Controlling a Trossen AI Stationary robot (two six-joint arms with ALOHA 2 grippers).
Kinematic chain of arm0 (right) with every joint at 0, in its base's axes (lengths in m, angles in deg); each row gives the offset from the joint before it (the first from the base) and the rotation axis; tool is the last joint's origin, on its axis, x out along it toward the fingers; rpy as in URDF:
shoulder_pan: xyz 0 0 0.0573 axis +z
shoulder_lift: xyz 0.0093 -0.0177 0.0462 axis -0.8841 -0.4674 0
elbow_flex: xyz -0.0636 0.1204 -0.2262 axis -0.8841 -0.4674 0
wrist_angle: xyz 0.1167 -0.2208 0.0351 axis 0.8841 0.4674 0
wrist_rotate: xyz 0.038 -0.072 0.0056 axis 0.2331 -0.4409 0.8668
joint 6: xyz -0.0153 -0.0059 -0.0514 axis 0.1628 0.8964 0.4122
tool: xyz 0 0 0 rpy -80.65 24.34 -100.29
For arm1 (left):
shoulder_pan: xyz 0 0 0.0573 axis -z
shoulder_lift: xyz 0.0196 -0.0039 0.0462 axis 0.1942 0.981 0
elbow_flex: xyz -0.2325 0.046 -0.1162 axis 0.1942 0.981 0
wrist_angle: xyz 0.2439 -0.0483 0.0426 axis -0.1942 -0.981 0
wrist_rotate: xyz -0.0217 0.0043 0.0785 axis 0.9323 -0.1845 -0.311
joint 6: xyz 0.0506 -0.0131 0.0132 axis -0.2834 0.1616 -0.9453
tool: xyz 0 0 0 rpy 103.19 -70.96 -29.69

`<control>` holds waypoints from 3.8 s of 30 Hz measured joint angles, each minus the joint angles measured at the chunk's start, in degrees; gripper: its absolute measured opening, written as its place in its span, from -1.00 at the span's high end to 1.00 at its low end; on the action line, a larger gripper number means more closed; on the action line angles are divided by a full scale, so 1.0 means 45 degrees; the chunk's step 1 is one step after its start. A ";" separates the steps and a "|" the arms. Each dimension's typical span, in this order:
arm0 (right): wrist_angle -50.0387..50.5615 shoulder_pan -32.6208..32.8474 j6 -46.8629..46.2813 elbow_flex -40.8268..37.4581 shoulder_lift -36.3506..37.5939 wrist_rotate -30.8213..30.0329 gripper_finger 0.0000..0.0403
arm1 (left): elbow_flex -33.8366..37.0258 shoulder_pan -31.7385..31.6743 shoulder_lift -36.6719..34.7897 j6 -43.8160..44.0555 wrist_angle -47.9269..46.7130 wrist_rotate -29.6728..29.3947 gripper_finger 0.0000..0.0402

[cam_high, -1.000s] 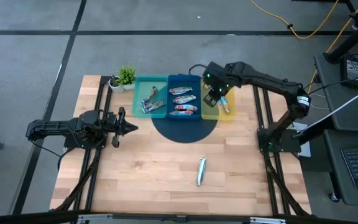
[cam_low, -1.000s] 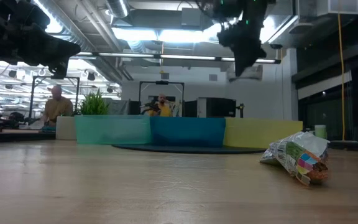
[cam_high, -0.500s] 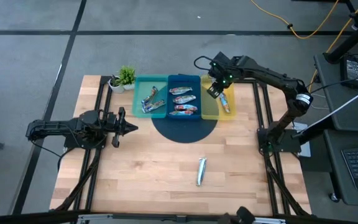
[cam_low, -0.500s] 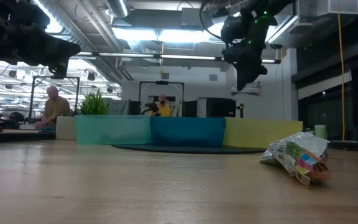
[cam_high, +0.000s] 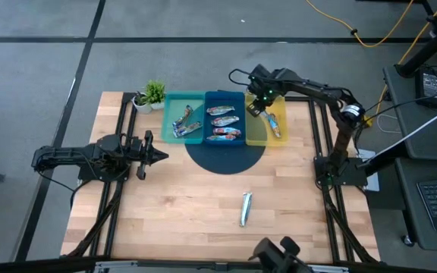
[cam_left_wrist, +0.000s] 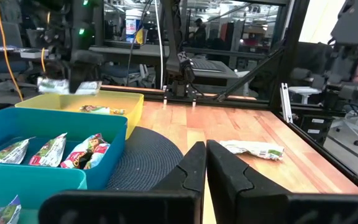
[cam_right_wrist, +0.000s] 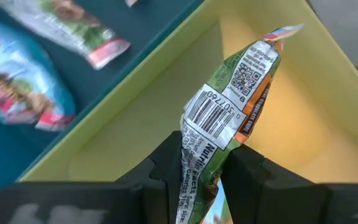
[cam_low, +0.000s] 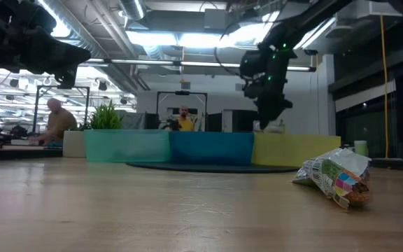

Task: Pick and place Granola Bars by type
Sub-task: Put the right yellow granola bar into the yellow bin, then put the yellow granola bar into the yellow bin

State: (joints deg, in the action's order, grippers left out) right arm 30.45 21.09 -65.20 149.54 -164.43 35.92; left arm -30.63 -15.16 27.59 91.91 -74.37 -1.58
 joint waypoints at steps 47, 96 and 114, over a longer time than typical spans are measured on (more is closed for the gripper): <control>-0.0823 0.0415 -0.0915 0.0024 -0.0239 -0.0779 -0.12 | 0.0000 0.0000 0.0000 0.0000 0.0000 0.0001 0.97; 0.0429 1.3265 -1.6892 0.0034 0.1259 -0.1049 -0.12 | 0.0002 0.0000 0.0005 0.0000 0.0000 0.0001 0.96; 0.0214 1.3529 -1.9766 0.0024 -0.1886 -0.0336 -0.38 | -0.0003 0.0000 0.0005 0.0000 0.0000 0.0001 0.97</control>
State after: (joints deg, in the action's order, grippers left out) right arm 31.41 81.97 -154.15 149.65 -172.92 34.41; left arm -30.64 -15.16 27.62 91.91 -74.37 -1.58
